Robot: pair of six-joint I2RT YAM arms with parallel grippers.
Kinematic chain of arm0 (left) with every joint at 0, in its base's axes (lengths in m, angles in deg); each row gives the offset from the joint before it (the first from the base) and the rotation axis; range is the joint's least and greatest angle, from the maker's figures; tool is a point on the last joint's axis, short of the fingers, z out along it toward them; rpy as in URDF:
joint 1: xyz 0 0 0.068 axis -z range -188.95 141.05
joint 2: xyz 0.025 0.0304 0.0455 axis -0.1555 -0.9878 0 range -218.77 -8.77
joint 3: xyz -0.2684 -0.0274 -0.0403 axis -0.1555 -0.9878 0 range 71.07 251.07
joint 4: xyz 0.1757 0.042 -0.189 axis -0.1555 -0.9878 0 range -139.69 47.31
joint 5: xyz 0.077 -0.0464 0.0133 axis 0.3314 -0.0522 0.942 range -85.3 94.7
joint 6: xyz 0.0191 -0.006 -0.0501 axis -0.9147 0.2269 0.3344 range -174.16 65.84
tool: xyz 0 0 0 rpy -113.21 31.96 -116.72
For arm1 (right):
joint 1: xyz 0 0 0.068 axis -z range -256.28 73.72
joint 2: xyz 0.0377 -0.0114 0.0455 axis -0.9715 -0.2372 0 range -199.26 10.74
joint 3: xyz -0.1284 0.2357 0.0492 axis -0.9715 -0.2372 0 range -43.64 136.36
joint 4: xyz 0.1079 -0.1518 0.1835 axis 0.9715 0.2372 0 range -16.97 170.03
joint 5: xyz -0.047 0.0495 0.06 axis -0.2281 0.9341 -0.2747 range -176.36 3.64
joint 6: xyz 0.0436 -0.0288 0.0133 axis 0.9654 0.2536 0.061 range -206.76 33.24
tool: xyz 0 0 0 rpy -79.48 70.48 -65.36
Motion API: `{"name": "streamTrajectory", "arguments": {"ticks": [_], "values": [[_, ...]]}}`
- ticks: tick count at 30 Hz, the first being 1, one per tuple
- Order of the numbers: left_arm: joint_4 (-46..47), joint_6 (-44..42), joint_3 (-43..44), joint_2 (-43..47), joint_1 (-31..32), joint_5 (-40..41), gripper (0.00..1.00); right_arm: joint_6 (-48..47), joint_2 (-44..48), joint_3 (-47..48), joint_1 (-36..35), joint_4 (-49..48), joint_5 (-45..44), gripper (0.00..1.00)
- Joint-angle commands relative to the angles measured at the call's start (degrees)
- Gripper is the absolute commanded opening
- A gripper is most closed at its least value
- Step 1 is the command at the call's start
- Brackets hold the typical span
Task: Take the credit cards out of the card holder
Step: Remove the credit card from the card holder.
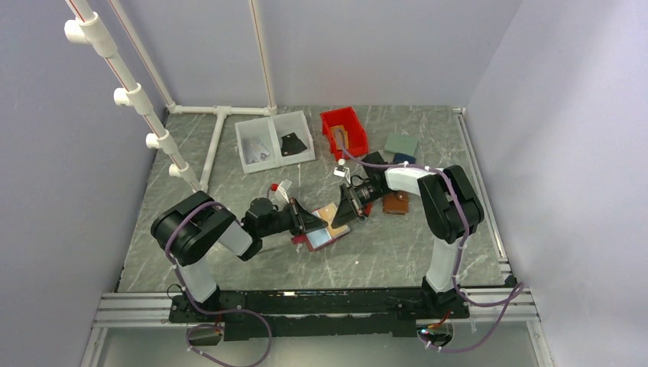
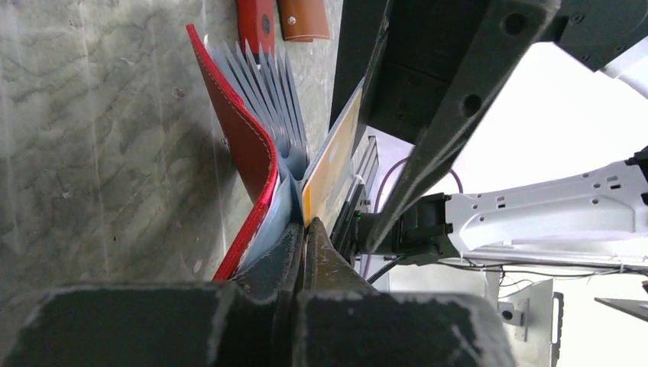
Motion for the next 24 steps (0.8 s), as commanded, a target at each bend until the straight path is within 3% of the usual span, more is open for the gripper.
{"name": "streamTrajectory", "arguments": {"ticks": [1,4,6,15,21,24], "values": [[3.8,-4.3,-0.1,2.6,-1.6,-7.0,0.00,-15.0,-0.1,5.4,-0.5,11.8,2.1,0.44],[0.3,-8.2,-1.3,5.1,-2.2,-9.4,0.00,-30.4,0.4,9.7,-0.5,25.0,0.5,0.59],[-5.8,-11.7,-1.5,8.0,-2.3,-10.3,0.00,-35.1,2.5,9.9,-0.4,27.9,-1.1,0.65],[-43.5,-34.6,4.3,29.2,-2.3,-10.4,0.00,-34.2,14.8,2.2,-0.4,16.5,-12.8,0.79],[-51.7,-42.3,5.6,35.9,-2.1,-12.9,0.00,-44.1,21.1,-4.6,-0.4,12.6,-9.5,0.99],[-51.7,-43.4,6.1,36.0,-1.1,-14.4,0.00,-45.2,20.7,-4.7,-0.4,12.5,-9.2,1.00]]}}
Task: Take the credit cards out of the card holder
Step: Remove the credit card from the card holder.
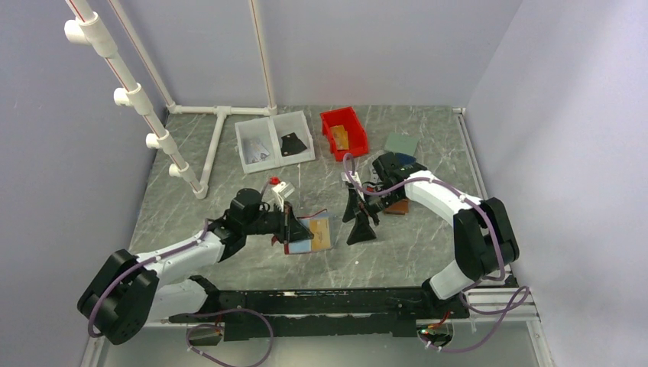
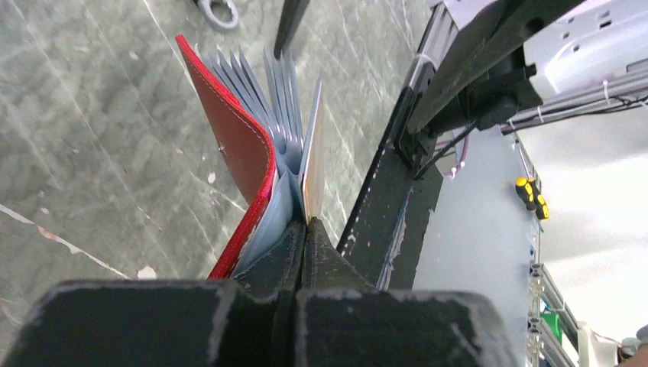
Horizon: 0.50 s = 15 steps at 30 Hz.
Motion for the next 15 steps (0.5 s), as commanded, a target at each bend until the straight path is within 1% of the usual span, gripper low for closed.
{"name": "streamTrajectory", "arguments": {"ticks": [1,6,11,15], "values": [[-2.3,-5.9,2.8,0.6,1.8,-4.3,0.00,-6.3,0.6,-0.2,0.1,-3.3,1.6,1.00],[-2.0,-8.2,5.9,-3.1,6.4,-3.8,0.00,-4.6,0.0,-0.6,-0.9,-4.9,1.5,1.00],[-0.8,-9.0,8.2,-6.7,8.5,-3.4,0.00,-5.6,-2.0,-0.8,-2.4,-4.3,-0.7,0.99],[-2.3,-10.1,9.3,-7.3,9.3,-3.1,0.00,-9.7,-2.9,-0.5,-3.1,-1.2,-0.1,0.94]]}}
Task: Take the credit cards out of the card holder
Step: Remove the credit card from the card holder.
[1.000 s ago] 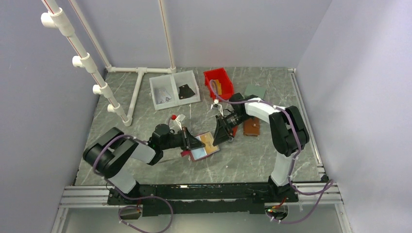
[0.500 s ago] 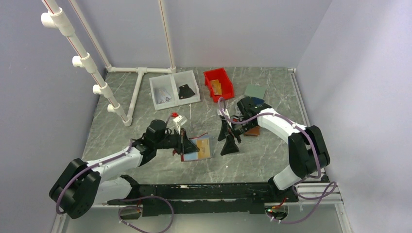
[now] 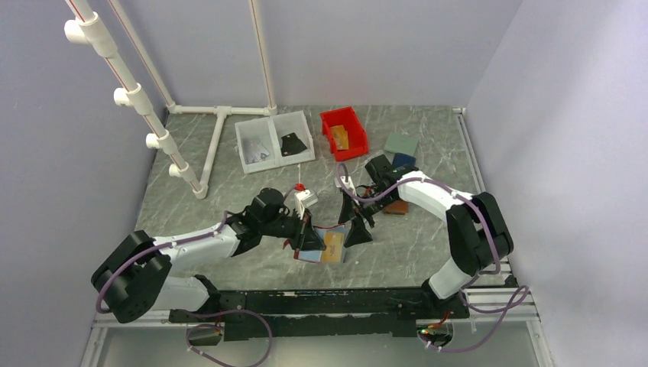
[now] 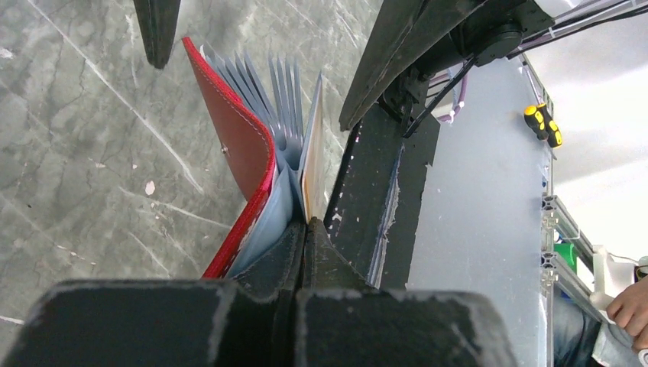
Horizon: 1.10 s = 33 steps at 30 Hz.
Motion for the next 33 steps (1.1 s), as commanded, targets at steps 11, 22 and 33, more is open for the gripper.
{"name": "streamTrajectory", "arguments": {"ticks": [11,22,33], "values": [[-0.5,-4.8,2.9,2.8,1.0,-0.3,0.00,-17.6,-2.7,2.4,-2.0,12.9,5.0,0.58],[-1.4,-5.9,2.9,3.2,1.1,0.5,0.00,-15.2,-3.8,3.4,-3.7,12.3,2.1,0.05],[-9.4,-9.8,2.2,6.5,1.1,5.1,0.00,-12.1,-5.1,3.6,-3.7,11.1,-1.0,0.00]]}}
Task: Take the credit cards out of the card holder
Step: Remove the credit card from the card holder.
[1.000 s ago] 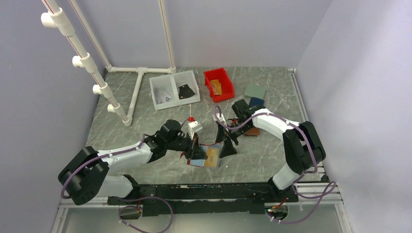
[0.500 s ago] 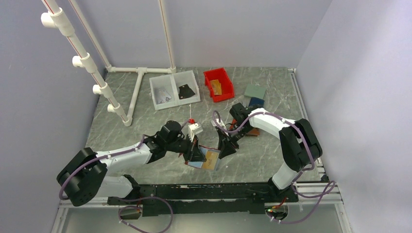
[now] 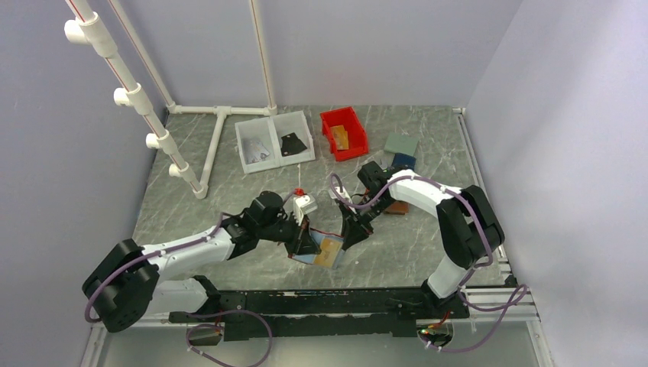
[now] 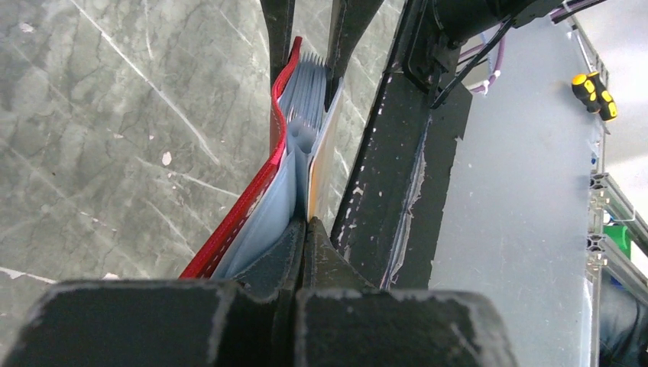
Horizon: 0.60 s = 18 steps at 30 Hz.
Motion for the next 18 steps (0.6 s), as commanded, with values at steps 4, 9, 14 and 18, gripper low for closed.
{"name": "streamTrajectory", "arguments": {"ticks": [4,9,14,18], "values": [[-1.3,-2.7,1.3,3.3,-0.3,1.9,0.00,0.6,-1.0,1.4,-0.2,0.1,-1.3,0.00],[1.3,-0.2,-0.3,3.7,-1.7,0.6,0.00,2.3,-1.9,1.5,-0.6,-0.6,-2.4,0.00],[11.8,9.0,-4.4,3.4,-6.8,-4.5,0.00,4.3,-3.6,2.5,-1.4,-0.7,-3.9,0.00],[15.5,12.6,-6.2,2.7,-8.6,-6.0,0.00,5.2,-3.8,2.4,-1.7,-1.3,-4.5,0.00]]}}
